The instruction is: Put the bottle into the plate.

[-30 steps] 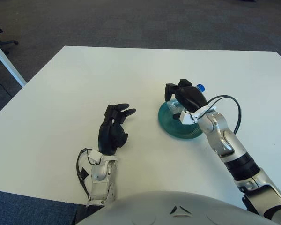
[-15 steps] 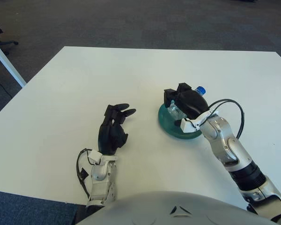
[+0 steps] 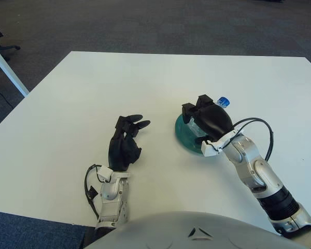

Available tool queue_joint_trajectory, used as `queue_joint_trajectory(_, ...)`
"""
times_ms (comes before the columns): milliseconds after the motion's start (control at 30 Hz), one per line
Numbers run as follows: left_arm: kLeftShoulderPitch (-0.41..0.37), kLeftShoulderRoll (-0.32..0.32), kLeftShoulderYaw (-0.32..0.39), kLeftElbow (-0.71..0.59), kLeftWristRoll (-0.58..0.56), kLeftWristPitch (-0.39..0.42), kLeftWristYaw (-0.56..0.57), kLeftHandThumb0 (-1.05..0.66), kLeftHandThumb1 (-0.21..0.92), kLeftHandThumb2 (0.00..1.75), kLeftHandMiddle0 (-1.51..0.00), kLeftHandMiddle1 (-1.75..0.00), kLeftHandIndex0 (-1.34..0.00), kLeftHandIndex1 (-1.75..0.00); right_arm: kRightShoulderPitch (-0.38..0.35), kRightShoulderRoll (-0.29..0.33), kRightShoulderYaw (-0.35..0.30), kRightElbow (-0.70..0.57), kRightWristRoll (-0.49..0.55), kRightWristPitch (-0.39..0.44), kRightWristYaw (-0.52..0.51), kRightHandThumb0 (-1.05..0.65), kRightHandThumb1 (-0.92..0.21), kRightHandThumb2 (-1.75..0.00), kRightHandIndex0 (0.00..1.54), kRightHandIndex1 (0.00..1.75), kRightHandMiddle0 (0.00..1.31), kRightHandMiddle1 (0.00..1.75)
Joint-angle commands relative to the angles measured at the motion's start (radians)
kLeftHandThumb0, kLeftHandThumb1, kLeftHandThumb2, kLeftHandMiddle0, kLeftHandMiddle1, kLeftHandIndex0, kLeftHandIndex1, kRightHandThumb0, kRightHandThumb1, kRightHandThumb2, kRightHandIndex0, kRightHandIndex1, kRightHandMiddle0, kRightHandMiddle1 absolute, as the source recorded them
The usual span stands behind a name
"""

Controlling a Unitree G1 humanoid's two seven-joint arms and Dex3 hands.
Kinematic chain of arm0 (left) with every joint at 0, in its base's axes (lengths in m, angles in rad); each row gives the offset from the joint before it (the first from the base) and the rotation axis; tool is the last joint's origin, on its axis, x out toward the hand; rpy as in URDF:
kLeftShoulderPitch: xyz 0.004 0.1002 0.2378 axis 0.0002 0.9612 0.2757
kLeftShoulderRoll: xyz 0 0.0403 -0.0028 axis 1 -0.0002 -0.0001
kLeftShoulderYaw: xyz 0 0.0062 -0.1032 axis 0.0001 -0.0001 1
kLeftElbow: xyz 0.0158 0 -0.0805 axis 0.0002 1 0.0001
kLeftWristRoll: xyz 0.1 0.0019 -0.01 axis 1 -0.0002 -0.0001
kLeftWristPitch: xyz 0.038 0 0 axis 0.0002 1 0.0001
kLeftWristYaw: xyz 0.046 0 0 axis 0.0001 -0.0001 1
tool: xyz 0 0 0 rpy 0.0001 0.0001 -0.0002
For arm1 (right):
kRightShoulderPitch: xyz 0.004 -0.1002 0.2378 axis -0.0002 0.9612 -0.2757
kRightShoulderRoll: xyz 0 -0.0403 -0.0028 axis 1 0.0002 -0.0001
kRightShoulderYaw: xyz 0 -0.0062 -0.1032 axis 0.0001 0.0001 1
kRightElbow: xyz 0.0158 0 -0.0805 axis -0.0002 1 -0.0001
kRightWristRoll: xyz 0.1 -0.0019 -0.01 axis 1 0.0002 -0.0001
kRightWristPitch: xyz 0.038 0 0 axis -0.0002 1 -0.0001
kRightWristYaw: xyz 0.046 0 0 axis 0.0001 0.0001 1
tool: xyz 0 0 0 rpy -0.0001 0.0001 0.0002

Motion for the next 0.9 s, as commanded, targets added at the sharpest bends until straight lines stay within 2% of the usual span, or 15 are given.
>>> queue_joint_trajectory(0,0.053,-0.051,-0.005,0.079,-0.026,-0.002,0.003,-0.6,0.92,0.81,-0.5,-0.86,-0.22,-1.19,0.01,-0.011,-0.008,-0.035,-0.017,-0.004,0.015,0.0,0.13,-1.74,1.01,1.53,0.73,1.75)
queue_joint_trajectory(200,0.057,-0.05,-0.007,0.072,-0.026,0.0,0.004,-0.6,0.92,0.81,-0.5,-0.86,-0.22,-1.19,0.037,0.011,-0.004,-0.058,-0.016,0.043,0.089,0.0,0.13,-1.73,1.01,1.52,0.73,1.75)
queue_joint_trajectory(500,0.061,-0.049,-0.008,0.065,-0.027,0.002,0.004,-0.6,0.92,0.81,-0.5,-0.86,-0.22,-1.19,0.051,0.019,0.0,-0.049,-0.031,0.038,0.072,0.0,0.11,-1.72,1.0,1.53,0.71,1.75)
queue_joint_trajectory(867,0.066,-0.049,-0.01,0.058,-0.026,0.003,0.004,-0.6,0.92,0.81,-0.5,-0.86,-0.22,-1.19,0.084,0.056,-0.026,-0.081,0.018,0.058,0.073,0.0,0.08,-1.69,0.97,1.52,0.7,1.75)
